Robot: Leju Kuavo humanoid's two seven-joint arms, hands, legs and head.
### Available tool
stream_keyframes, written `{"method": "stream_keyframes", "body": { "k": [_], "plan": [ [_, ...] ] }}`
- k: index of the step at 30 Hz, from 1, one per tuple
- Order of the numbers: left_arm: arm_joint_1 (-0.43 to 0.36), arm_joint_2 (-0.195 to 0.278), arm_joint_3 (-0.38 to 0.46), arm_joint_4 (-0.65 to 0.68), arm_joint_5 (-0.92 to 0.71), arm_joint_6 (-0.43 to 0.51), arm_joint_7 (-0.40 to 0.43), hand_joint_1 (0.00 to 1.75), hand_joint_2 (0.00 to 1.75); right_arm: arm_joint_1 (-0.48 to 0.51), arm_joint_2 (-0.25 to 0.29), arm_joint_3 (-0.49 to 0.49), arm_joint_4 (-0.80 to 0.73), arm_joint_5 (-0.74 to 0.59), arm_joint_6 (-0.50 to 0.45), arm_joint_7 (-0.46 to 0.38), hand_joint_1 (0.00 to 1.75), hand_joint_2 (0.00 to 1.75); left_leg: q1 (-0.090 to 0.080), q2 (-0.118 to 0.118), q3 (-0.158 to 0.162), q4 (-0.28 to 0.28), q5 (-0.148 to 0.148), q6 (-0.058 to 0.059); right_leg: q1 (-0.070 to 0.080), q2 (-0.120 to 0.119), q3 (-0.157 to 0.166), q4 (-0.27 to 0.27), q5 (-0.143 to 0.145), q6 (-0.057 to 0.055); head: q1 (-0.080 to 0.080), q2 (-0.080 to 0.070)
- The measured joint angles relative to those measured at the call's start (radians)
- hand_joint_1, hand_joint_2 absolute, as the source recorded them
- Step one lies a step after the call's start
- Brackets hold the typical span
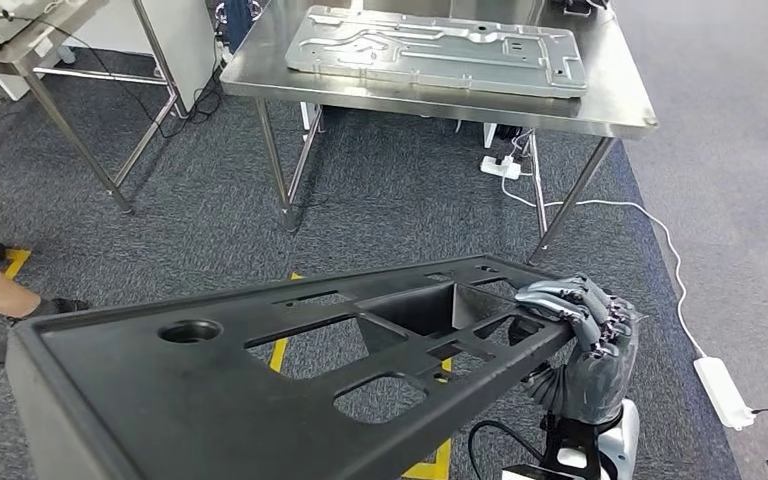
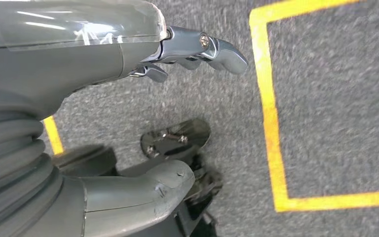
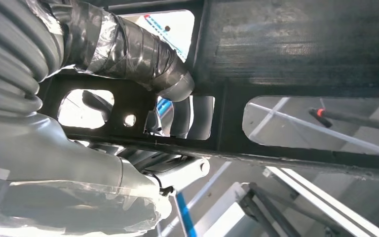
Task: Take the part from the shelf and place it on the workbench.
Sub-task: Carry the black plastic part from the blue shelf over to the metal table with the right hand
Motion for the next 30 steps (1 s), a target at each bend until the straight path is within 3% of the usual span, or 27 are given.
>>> {"method": "stream_keyframes", "body": {
  "k": [2, 3, 4, 6, 8, 9, 11, 13, 15, 17, 18, 19, 20, 22, 23, 25, 28, 30],
  "plan": [
    [0.0, 0.0, 0.0, 0.0, 0.0, -0.004, -0.002, 0.0, 1.75, 0.0, 0.0, -0.002, 0.002, -0.001, 0.0, 0.0, 1.75, 1.75, -0.003, -0.001, 0.0, 0.0, -0.002, 0.005, 0.0, 0.001, -0.069, 0.132, -0.056, 0.003, 0.0, 0.0],
    [0.001, 0.0, 0.0, 0.0, 0.0, -0.004, -0.003, 0.0, 1.75, 0.0, 0.0, -0.002, 0.003, -0.002, 0.0, 0.0, 1.75, 1.75, -0.004, -0.002, 0.0, 0.001, -0.003, 0.006, 0.0, 0.001, -0.093, 0.172, -0.063, 0.003, 0.0, 0.0],
    [0.001, 0.0, 0.0, 0.0, 0.0, -0.005, -0.003, 0.0, 1.75, 0.001, 0.0, -0.002, 0.004, -0.002, 0.0, 0.0, 1.75, 1.75, -0.006, -0.003, 0.002, 0.001, -0.004, 0.006, 0.0, 0.001, -0.1, 0.176, -0.049, 0.002, 0.0, 0.0],
    [0.002, 0.0, 0.0, 0.0, 0.0, -0.006, -0.004, 0.0, 1.75, 0.0, 0.0, -0.003, 0.006, -0.002, 0.0, 0.0, 1.75, 1.75, -0.008, -0.008, 0.008, 0.002, -0.007, 0.004, 0.001, 0.003, -0.055, 0.073, 0.023, -0.007, 0.0, 0.0],
    [0.002, -0.001, 0.0, 0.0, 0.0, -0.009, -0.005, 0.0, 1.75, -0.001, 0.0, -0.005, 0.006, -0.002, 0.0, 0.0, 1.75, 1.75, -0.011, -0.011, 0.012, 0.004, -0.012, 0.0, 0.008, 0.006, 0.004, -0.053, 0.074, -0.02, 0.0, 0.0],
    [0.002, -0.001, 0.0, 0.0, 0.001, -0.01, -0.005, 0.0, 1.75, -0.001, 0.0, -0.006, 0.006, -0.002, 0.0, 0.0, 1.75, 1.75, -0.011, -0.011, 0.013, 0.004, -0.013, -0.005, 0.011, 0.007, 0.019, -0.085, 0.081, -0.025, 0.0, 0.0],
    [0.002, -0.001, 0.0, 0.0, 0.003, -0.01, -0.006, 0.0, 1.75, -0.001, 0.0, -0.006, 0.006, -0.002, 0.0, 0.0, 1.75, 1.75, -0.01, -0.012, 0.013, 0.003, -0.016, -0.015, 0.016, 0.007, 0.023, -0.098, 0.08, -0.03, 0.0, 0.0],
    [0.002, -0.001, 0.0, 0.0, 0.005, -0.011, -0.006, 0.0, 1.75, -0.002, 0.0, -0.007, 0.006, -0.002, 0.0, -0.001, 1.75, 1.75, -0.009, -0.009, 0.011, 0.014, -0.026, -0.027, 0.01, 0.006, 0.029, -0.106, 0.082, -0.039, 0.0, 0.0],
    [0.001, 0.0, 0.0, 0.0, 0.006, -0.011, -0.007, 0.0, 1.75, -0.002, 0.0, -0.007, 0.006, -0.002, 0.0, -0.001, 1.75, 1.75, -0.007, -0.005, -0.023, 0.09, -0.069, -0.036, 0.004, 0.002, 0.038, -0.114, 0.083, -0.05, 0.0, 0.0],
    [0.003, 0.0, 0.0, 0.0, 0.006, -0.011, -0.007, 0.0, 1.75, -0.002, 0.001, -0.008, 0.006, -0.002, 0.0, -0.001, 1.75, 1.75, -0.004, -0.004, -0.091, 0.223, -0.126, -0.043, 0.006, -0.001, 0.041, -0.114, 0.079, -0.056, 0.0, 0.0],
    [0.004, 0.0, 0.0, 0.0, 0.006, -0.012, -0.007, 0.0, 1.75, -0.002, 0.001, -0.008, 0.006, -0.002, 0.0, -0.001, 1.75, 1.75, -0.002, -0.004, -0.121, 0.276, -0.141, -0.046, 0.006, -0.001, 0.042, -0.113, 0.077, -0.057, 0.0, 0.0],
    [0.005, 0.001, 0.0, 0.0, 0.006, -0.013, -0.007, 0.0, 1.75, -0.002, 0.001, -0.008, 0.006, -0.002, 0.0, -0.001, 1.75, 1.75, 0.0, -0.004, -0.136, 0.294, -0.134, -0.048, 0.006, -0.001, 0.044, -0.112, 0.074, -0.056, 0.0, 0.0],
    [0.005, 0.002, 0.0, 0.0, 0.006, -0.013, -0.007, 0.0, 1.75, -0.001, 0.002, -0.008, 0.006, -0.002, 0.0, -0.001, 1.75, 1.75, 0.001, -0.003, -0.131, 0.274, -0.11, -0.049, 0.006, -0.001, 0.047, -0.11, 0.07, -0.054, 0.0, 0.0],
    [0.005, 0.002, 0.0, 0.0, 0.006, -0.015, -0.008, 0.0, 1.75, -0.002, 0.002, -0.008, 0.006, -0.002, 0.0, -0.002, 1.75, 1.75, 0.002, 0.0, -0.075, 0.143, -0.034, -0.046, 0.005, 0.0, 0.057, -0.106, 0.059, -0.047, 0.0, 0.0],
    [0.004, 0.003, 0.0, 0.0, 0.006, -0.016, -0.009, 0.0, 1.75, -0.002, 0.003, -0.008, 0.006, -0.002, 0.0, -0.002, 1.75, 1.75, 0.0, 0.002, -0.045, 0.08, -0.012, -0.043, 0.006, -0.001, 0.06, -0.104, 0.052, -0.042, 0.0, 0.0],
    [0.002, 0.003, 0.0, 0.0, 0.004, -0.017, -0.011, 0.0, 1.75, -0.004, 0.003, -0.008, 0.006, -0.002, 0.0, -0.003, 1.75, 1.75, -0.004, 0.004, -0.016, 0.019, -0.005, -0.031, 0.009, -0.001, 0.066, -0.102, 0.046, -0.028, 0.0, 0.0],
    [0.002, 0.003, 0.0, 0.0, 0.001, -0.019, -0.013, 0.0, 1.75, -0.007, 0.003, -0.008, 0.006, -0.001, 0.0, -0.005, 1.75, 1.75, -0.003, -0.002, -0.003, 0.008, -0.01, -0.009, 0.008, -0.001, 0.07, -0.085, 0.048, -0.01, 0.0, 0.0],
    [0.001, 0.002, 0.0, 0.0, -0.001, -0.02, -0.014, 0.0, 1.75, -0.011, 0.003, -0.008, 0.006, -0.002, 0.0, -0.005, 1.75, 1.75, -0.001, -0.004, 0.014, 0.003, -0.012, 0.003, 0.005, 0.001, 0.045, -0.029, 0.016, -0.003, 0.001, 0.0]
  ]
}}
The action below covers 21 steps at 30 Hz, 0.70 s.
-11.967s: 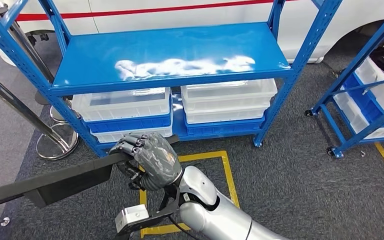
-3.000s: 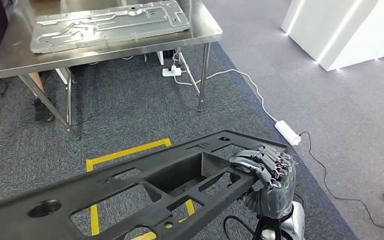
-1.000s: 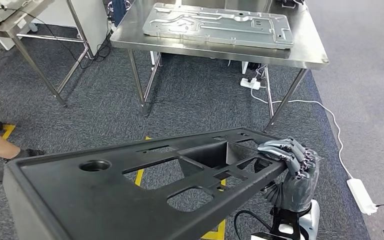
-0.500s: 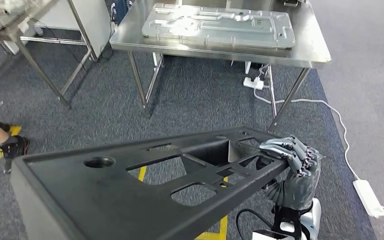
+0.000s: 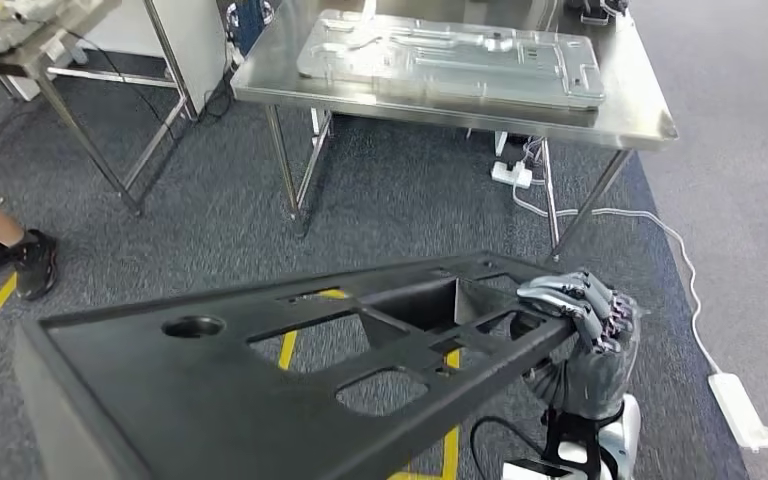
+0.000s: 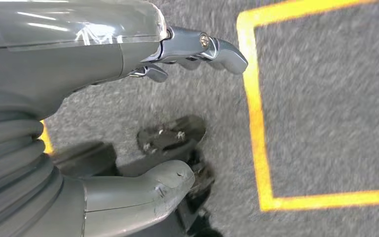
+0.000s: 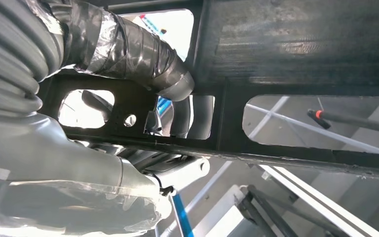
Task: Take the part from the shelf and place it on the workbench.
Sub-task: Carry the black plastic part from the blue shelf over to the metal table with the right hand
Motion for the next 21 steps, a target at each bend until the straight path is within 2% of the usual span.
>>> {"method": "stream_keyframes", "body": {
  "k": [2, 3, 4, 5, 6, 7, 8, 9, 11, 13, 14, 15, 16, 18, 19, 20, 21],
  "plan": [
    [-0.002, 0.0, 0.0, 0.0, -0.001, 0.0, 0.0, 0.0, 1.75, -0.003, 0.0, 0.0, 0.0, -0.001, 0.0, 0.0, 1.75, 1.75, -0.001, 0.0, 0.006, -0.001, -0.006, 0.007, 0.0, 0.002, -0.072, 0.118, -0.057, 0.004, 0.001, 0.0],
    [-0.002, 0.0, 0.0, 0.0, -0.001, 0.0, 0.0, 0.0, 1.75, -0.003, 0.0, 0.0, 0.0, -0.001, 0.0, 0.0, 1.75, 1.75, -0.002, 0.0, 0.009, 0.0, -0.009, 0.008, -0.001, 0.003, -0.113, 0.175, -0.076, 0.005, 0.0, 0.0],
    [-0.002, 0.0, 0.0, 0.0, -0.001, 0.0, 0.0, 0.0, 1.75, -0.003, 0.0, 0.0, 0.0, -0.001, 0.0, 0.0, 1.75, 1.75, -0.004, -0.001, 0.012, 0.001, -0.012, 0.008, -0.001, 0.003, -0.142, 0.207, -0.078, 0.004, 0.0, 0.0],
    [-0.001, 0.0, 0.0, 0.0, -0.001, 0.0, 0.0, 0.0, 1.75, -0.003, 0.0, -0.001, 0.001, -0.001, 0.0, 0.0, 1.75, 1.75, -0.005, -0.002, 0.018, 0.001, -0.015, 0.008, 0.0, 0.004, -0.152, 0.2, -0.057, 0.002, 0.0, 0.0],
    [0.0, 0.0, 0.0, 0.0, -0.001, 0.0, 0.0, 0.0, 1.75, -0.003, 0.0, -0.001, 0.001, -0.001, 0.0, 0.0, 1.75, 1.75, -0.006, -0.003, 0.025, 0.001, -0.02, 0.007, 0.001, 0.004, -0.141, 0.156, -0.017, -0.001, 0.001, 0.0],
    [0.0, -0.001, 0.0, 0.0, -0.001, -0.001, 0.0, 0.0, 1.75, -0.003, 0.0, -0.001, 0.001, -0.001, 0.0, 0.0, 1.75, 1.75, -0.007, -0.005, 0.033, 0.001, -0.025, 0.005, 0.003, 0.004, -0.117, 0.085, 0.033, -0.007, 0.001, 0.0],
    [0.0, -0.002, 0.0, 0.0, -0.002, -0.002, 0.0, 0.0, 1.75, -0.004, 0.0, -0.001, 0.001, -0.001, 0.0, 0.0, 1.75, 1.75, -0.008, -0.006, 0.04, 0.0, -0.03, 0.002, 0.006, 0.004, -0.093, 0.021, 0.067, -0.014, 0.0, 0.0],
    [0.0, -0.003, 0.0, 0.0, -0.002, -0.002, -0.001, 0.0, 1.75, -0.005, 0.0, -0.001, 0.001, -0.001, 0.0, -0.001, 1.75, 1.75, -0.008, -0.007, 0.043, -0.001, -0.034, -0.002, 0.011, 0.005, -0.076, -0.026, 0.08, -0.021, 0.001, 0.0],
    [-0.002, -0.005, 0.0, 0.0, -0.002, -0.003, -0.001, 0.0, 1.75, -0.006, 0.0, -0.001, 0.001, -0.001, 0.0, -0.001, 1.75, 1.75, -0.008, -0.007, 0.046, 0.001, -0.038, -0.013, 0.018, 0.006, -0.068, -0.054, 0.081, -0.034, 0.001, 0.0],
    [-0.004, -0.004, 0.0, 0.0, -0.003, -0.003, -0.001, 0.0, 1.75, -0.007, 0.0, -0.001, 0.0, 0.0, 0.0, -0.001, 1.75, 1.75, -0.009, -0.005, 0.048, 0.013, -0.04, -0.026, 0.016, 0.007, -0.058, -0.064, 0.093, -0.046, 0.001, 0.0],
    [-0.004, -0.004, 0.0, 0.0, -0.003, -0.004, -0.002, 0.0, 1.75, -0.008, 0.0, -0.001, 0.0, 0.0, 0.0, -0.001, 1.75, 1.75, -0.01, -0.004, 0.046, 0.03, -0.048, -0.031, 0.013, 0.006, -0.051, -0.068, 0.094, -0.052, 0.001, 0.0],
    [-0.005, -0.004, 0.0, 0.0, -0.003, -0.004, -0.002, 0.0, 1.75, -0.009, 0.001, -0.001, 0.0, 0.0, 0.0, -0.001, 1.75, 1.75, -0.009, -0.002, 0.035, 0.058, -0.068, -0.034, 0.01, 0.006, -0.044, -0.071, 0.093, -0.057, 0.001, 0.0],
    [-0.006, -0.004, 0.0, 0.0, -0.003, -0.004, -0.002, 0.0, 1.75, -0.009, 0.001, -0.001, 0.0, 0.0, 0.0, -0.001, 1.75, 1.75, -0.007, -0.001, 0.012, 0.104, -0.098, -0.038, 0.009, 0.005, -0.04, -0.074, 0.092, -0.061, 0.001, 0.0],
    [-0.006, -0.004, 0.0, 0.0, -0.002, -0.003, -0.002, 0.0, 1.75, -0.009, 0.003, -0.001, 0.0, 0.0, 0.0, -0.001, 1.75, 1.75, -0.003, 0.0, -0.054, 0.225, -0.161, -0.047, 0.01, 0.004, -0.039, -0.073, 0.088, -0.066, 0.0, 0.0],
    [-0.005, -0.004, 0.0, 0.0, -0.002, -0.003, -0.002, 0.0, 1.75, -0.008, 0.003, -0.001, 0.0, 0.001, 0.0, -0.001, 1.75, 1.75, -0.002, 0.0, -0.08, 0.266, -0.174, -0.05, 0.01, 0.004, -0.039, -0.073, 0.087, -0.067, 0.0, 0.0],
    [-0.004, -0.003, 0.0, 0.0, -0.002, -0.003, -0.002, 0.0, 1.75, -0.008, 0.003, -0.001, 0.0, 0.001, 0.0, -0.001, 1.75, 1.75, 0.0, 0.0, -0.091, 0.273, -0.166, -0.051, 0.01, 0.005, -0.038, -0.071, 0.085, -0.066, 0.0, 0.0],
    [-0.003, -0.003, 0.0, 0.0, -0.002, -0.003, -0.002, 0.0, 1.75, -0.008, 0.003, -0.001, 0.0, 0.002, 0.0, -0.001, 1.75, 1.75, 0.001, 0.0, -0.082, 0.24, -0.137, -0.05, 0.01, 0.006, -0.037, -0.069, 0.083, -0.064, 0.0, 0.0]
  ]
}}
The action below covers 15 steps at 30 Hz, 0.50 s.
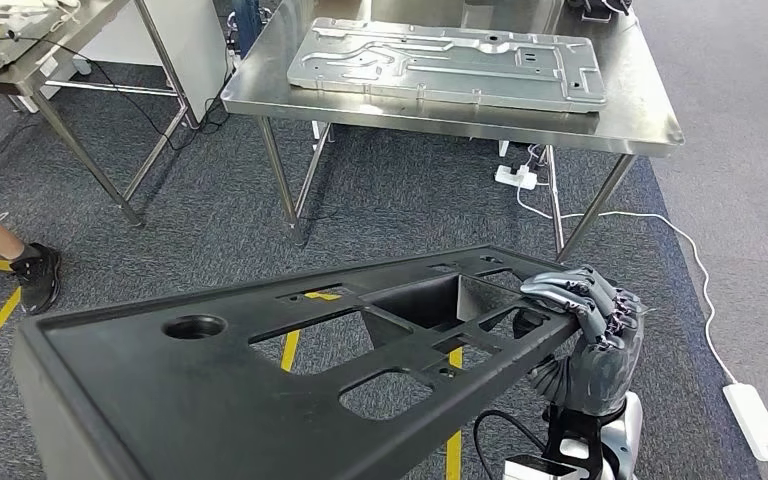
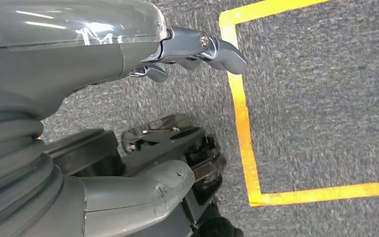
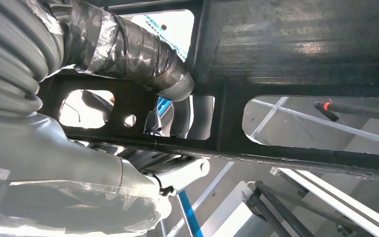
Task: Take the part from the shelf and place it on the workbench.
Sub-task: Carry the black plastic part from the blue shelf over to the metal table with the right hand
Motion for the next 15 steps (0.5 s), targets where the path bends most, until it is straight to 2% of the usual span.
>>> {"method": "stream_keyframes", "body": {
  "k": [2, 3, 4, 6, 7, 9, 10, 12, 13, 14, 15],
  "plan": [
    [-0.001, 0.002, 0.0, 0.0, 0.0, 0.0, 0.0, 0.0, 1.75, 0.0, 0.0, 0.0, 0.0, 0.0, 0.0, 0.0, 1.75, 1.75, 0.0, 0.002, 0.052, -0.134, 0.079, 0.003, 0.0, 0.001, 0.004, 0.006, -0.005, 0.006, 0.0, 0.0],
    [-0.002, 0.002, 0.0, 0.0, 0.0, 0.0, -0.002, 0.0, 1.75, 0.0, 0.0, 0.0, 0.0, 0.0, 0.0, 0.0, 1.75, 1.75, -0.002, 0.003, 0.071, -0.189, 0.096, 0.005, 0.0, 0.001, 0.004, 0.008, -0.007, 0.01, 0.0, 0.0],
    [-0.003, 0.002, 0.0, 0.0, 0.001, 0.0, -0.003, 0.0, 1.75, 0.001, 0.0, 0.0, 0.0, 0.0, 0.0, 0.0, 1.75, 1.75, -0.005, 0.004, 0.08, -0.22, 0.105, 0.009, 0.0, 0.0, 0.004, 0.01, -0.008, 0.016, 0.0, 0.0],
    [0.0, 0.003, 0.0, 0.0, 0.001, 0.0, -0.006, 0.0, 1.75, 0.003, 0.0, 0.0, 0.0, 0.0, 0.0, 0.0, 1.75, 1.75, -0.01, 0.003, 0.077, -0.229, 0.108, 0.021, 0.001, 0.0, 0.003, 0.009, -0.009, 0.029, 0.0, 0.0],
    [0.001, 0.003, 0.0, 0.0, 0.002, 0.0, -0.007, 0.0, 1.75, 0.005, 0.0, 0.0, -0.001, 0.001, 0.0, 0.0, 1.75, 1.75, -0.007, 0.003, 0.08, -0.233, 0.121, 0.03, 0.001, 0.0, 0.004, 0.009, -0.011, 0.035, 0.0, 0.0],
    [0.003, 0.003, 0.0, 0.0, 0.002, 0.0, -0.008, 0.0, 1.75, 0.008, 0.0, 0.0, -0.003, 0.001, 0.0, -0.001, 1.75, 1.75, -0.001, 0.004, 0.087, -0.243, 0.135, 0.043, 0.001, 0.001, -0.004, 0.034, -0.032, 0.047, 0.0, 0.0],
    [0.002, 0.002, 0.0, 0.0, 0.003, 0.0, -0.009, 0.0, 1.75, 0.009, 0.0, 0.0, -0.005, 0.001, 0.0, -0.001, 1.75, 1.75, 0.001, 0.005, 0.09, -0.247, 0.139, 0.047, 0.0, 0.002, -0.023, 0.077, -0.06, 0.052, 0.001, 0.0],
    [0.002, 0.003, 0.0, 0.0, 0.005, 0.0, -0.009, 0.0, 1.75, 0.015, 0.0, 0.0, -0.006, 0.002, 0.0, -0.002, 1.75, 1.75, 0.001, 0.005, 0.088, -0.248, 0.14, 0.051, -0.005, 0.002, -0.087, 0.208, -0.127, 0.061, 0.0, 0.0],
    [0.003, 0.003, 0.0, 0.0, 0.006, 0.0, -0.009, 0.0, 1.75, 0.019, 0.0, 0.0, -0.006, 0.002, 0.0, -0.002, 1.75, 1.75, 0.0, 0.005, 0.087, -0.248, 0.139, 0.051, -0.008, 0.002, -0.115, 0.264, -0.146, 0.064, 0.001, 0.0],
    [0.004, 0.003, 0.0, 0.0, 0.007, 0.0, -0.009, 0.0, 1.75, 0.023, 0.0, 0.0, -0.006, 0.002, 0.0, -0.002, 1.75, 1.75, 0.0, 0.004, 0.087, -0.248, 0.139, 0.05, -0.01, 0.002, -0.129, 0.287, -0.145, 0.066, 0.001, 0.0],
    [0.005, 0.003, 0.0, 0.0, 0.008, 0.0, -0.01, 0.0, 1.75, 0.025, 0.0, 0.0, -0.006, 0.002, 0.0, -0.002, 1.75, 1.75, 0.0, 0.003, 0.088, -0.248, 0.138, 0.049, -0.012, 0.002, -0.122, 0.269, -0.124, 0.067, 0.001, 0.0]
  ]
}}
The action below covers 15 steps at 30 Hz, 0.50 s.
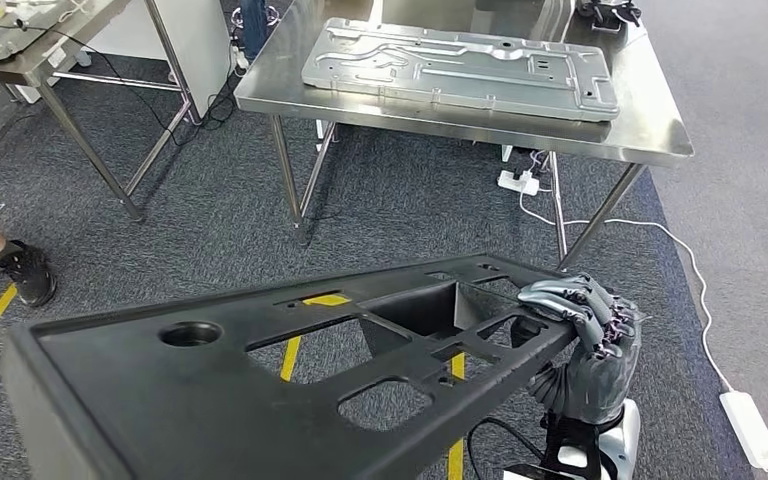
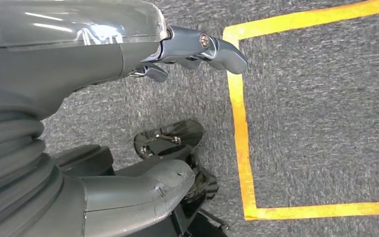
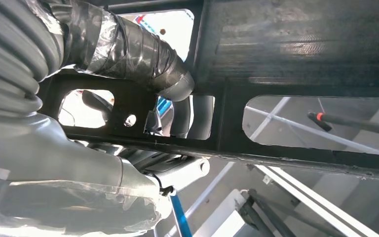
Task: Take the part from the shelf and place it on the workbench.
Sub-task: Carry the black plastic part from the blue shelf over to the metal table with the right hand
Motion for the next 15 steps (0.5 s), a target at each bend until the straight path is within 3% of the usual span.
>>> {"method": "stream_keyframes", "body": {
  "k": [2, 4, 6, 9, 11, 13, 14, 15],
  "plan": [
    [0.0, -0.001, 0.0, 0.0, 0.0, -0.001, -0.001, 0.0, 1.75, 0.001, 0.0, 0.0, 0.0, 0.0, 0.0, -0.001, 1.75, 1.75, 0.0, -0.002, 0.005, 0.0, -0.004, -0.005, -0.004, 0.0, 0.066, -0.136, 0.072, -0.002, 0.0, 0.0],
    [-0.001, -0.001, 0.0, 0.0, 0.0, -0.002, -0.002, 0.0, 1.75, 0.002, 0.0, 0.0, -0.002, 0.0, 0.0, -0.001, 1.75, 1.75, -0.003, -0.003, 0.007, 0.003, -0.009, -0.014, -0.001, 0.001, 0.12, -0.248, 0.113, -0.01, 0.0, 0.0],
    [-0.002, -0.001, 0.0, 0.0, 0.0, -0.004, -0.004, 0.0, 1.75, 0.002, 0.0, 0.0, -0.003, 0.0, 0.0, -0.001, 1.75, 1.75, -0.006, -0.003, 0.006, 0.003, -0.012, -0.025, 0.005, 0.002, 0.126, -0.265, 0.113, -0.02, 0.0, 0.0],
    [-0.003, -0.001, 0.0, 0.0, 0.0, -0.007, -0.007, 0.0, 1.75, 0.001, 0.0, -0.001, -0.005, 0.0, 0.0, -0.001, 1.75, 1.75, -0.004, -0.003, -0.002, 0.029, -0.035, -0.042, 0.0, 0.002, 0.131, -0.272, 0.115, -0.041, -0.001, 0.0],
    [-0.003, -0.001, 0.0, 0.0, 0.0, -0.008, -0.008, 0.0, 1.75, 0.001, 0.0, -0.001, -0.006, 0.0, 0.0, -0.001, 1.75, 1.75, -0.001, -0.002, -0.048, 0.133, -0.094, -0.05, -0.002, -0.001, 0.135, -0.276, 0.115, -0.052, -0.001, 0.0],
    [-0.001, -0.001, 0.0, 0.0, 0.001, -0.008, -0.008, 0.0, 1.75, 0.001, 0.0, -0.001, -0.006, 0.001, 0.0, -0.001, 1.75, 1.75, 0.001, -0.002, -0.115, 0.268, -0.149, -0.055, 0.001, -0.002, 0.135, -0.275, 0.113, -0.057, -0.001, 0.0],
    [0.0, -0.001, 0.0, 0.0, 0.001, -0.009, -0.008, 0.0, 1.75, 0.001, 0.0, -0.001, -0.006, 0.001, 0.0, -0.001, 1.75, 1.75, 0.001, -0.002, -0.134, 0.3, -0.152, -0.055, 0.003, -0.002, 0.136, -0.275, 0.112, -0.058, -0.001, 0.0],
    [0.001, -0.001, 0.0, 0.0, 0.001, -0.009, -0.008, 0.0, 1.75, 0.001, 0.0, -0.001, -0.005, 0.001, 0.0, -0.001, 1.75, 1.75, 0.001, -0.002, -0.133, 0.293, -0.134, -0.053, 0.004, -0.001, 0.138, -0.274, 0.11, -0.058, -0.001, 0.0]
  ]
}}
